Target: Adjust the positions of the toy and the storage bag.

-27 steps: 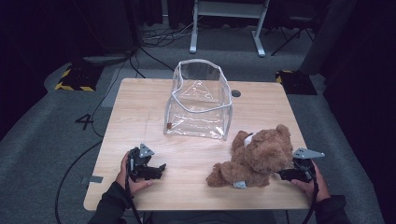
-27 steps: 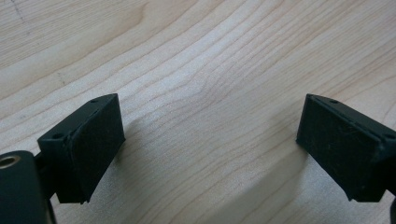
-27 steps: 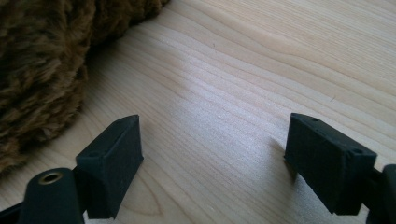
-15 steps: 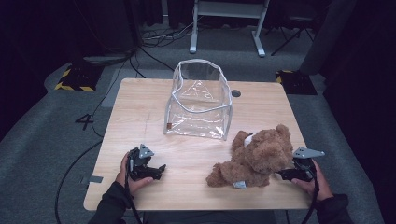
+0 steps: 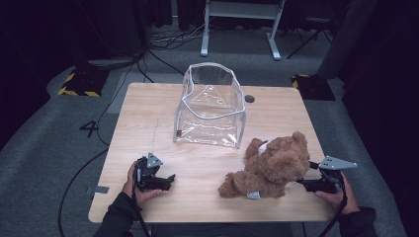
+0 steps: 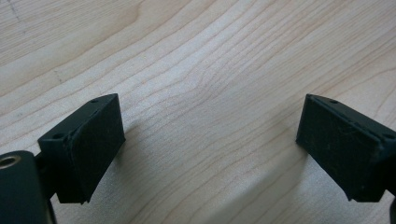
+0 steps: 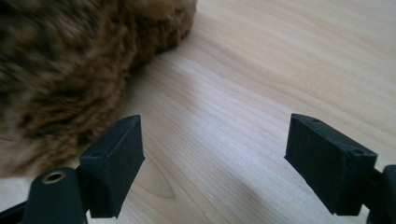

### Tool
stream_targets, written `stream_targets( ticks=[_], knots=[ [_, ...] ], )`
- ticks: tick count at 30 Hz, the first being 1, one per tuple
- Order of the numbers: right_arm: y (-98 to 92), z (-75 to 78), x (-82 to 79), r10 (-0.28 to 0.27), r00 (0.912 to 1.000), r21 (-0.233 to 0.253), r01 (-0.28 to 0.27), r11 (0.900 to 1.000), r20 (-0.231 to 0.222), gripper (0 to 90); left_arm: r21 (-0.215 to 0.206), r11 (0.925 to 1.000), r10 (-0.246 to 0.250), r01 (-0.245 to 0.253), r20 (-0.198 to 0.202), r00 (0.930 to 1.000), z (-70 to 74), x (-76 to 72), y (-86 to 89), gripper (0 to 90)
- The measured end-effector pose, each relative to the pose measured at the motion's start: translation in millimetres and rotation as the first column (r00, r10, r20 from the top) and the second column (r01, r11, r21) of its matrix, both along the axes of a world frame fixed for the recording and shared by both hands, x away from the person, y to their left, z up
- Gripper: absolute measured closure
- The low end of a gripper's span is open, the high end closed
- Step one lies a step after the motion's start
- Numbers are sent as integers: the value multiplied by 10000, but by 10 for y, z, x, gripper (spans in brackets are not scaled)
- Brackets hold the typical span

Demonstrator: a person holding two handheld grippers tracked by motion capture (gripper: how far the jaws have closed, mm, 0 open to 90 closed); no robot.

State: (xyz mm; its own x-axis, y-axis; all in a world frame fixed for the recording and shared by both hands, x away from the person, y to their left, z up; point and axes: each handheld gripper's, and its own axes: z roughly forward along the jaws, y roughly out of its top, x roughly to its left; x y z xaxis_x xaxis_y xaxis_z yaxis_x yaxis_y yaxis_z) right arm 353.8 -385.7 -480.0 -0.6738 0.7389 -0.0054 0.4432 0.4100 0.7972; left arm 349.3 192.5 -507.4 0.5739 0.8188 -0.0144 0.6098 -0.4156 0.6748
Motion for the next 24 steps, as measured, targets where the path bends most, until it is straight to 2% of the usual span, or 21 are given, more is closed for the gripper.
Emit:
stream_targets(
  ticks=[10,15,24],
  knots=[
    [34,190,-117,402,9981,143,-409,9991,463,193,-6,10000,5,-5,-2,10000,0,0,0,77],
    [49,258,-147,642,9966,558,-671,9962,514,193,-9,10000,4,-4,-2,10000,0,0,-1,77],
    [111,326,-204,831,9942,344,-856,9957,685,193,-1,10000,0,0,-1,10000,0,0,0,77]
  ],
)
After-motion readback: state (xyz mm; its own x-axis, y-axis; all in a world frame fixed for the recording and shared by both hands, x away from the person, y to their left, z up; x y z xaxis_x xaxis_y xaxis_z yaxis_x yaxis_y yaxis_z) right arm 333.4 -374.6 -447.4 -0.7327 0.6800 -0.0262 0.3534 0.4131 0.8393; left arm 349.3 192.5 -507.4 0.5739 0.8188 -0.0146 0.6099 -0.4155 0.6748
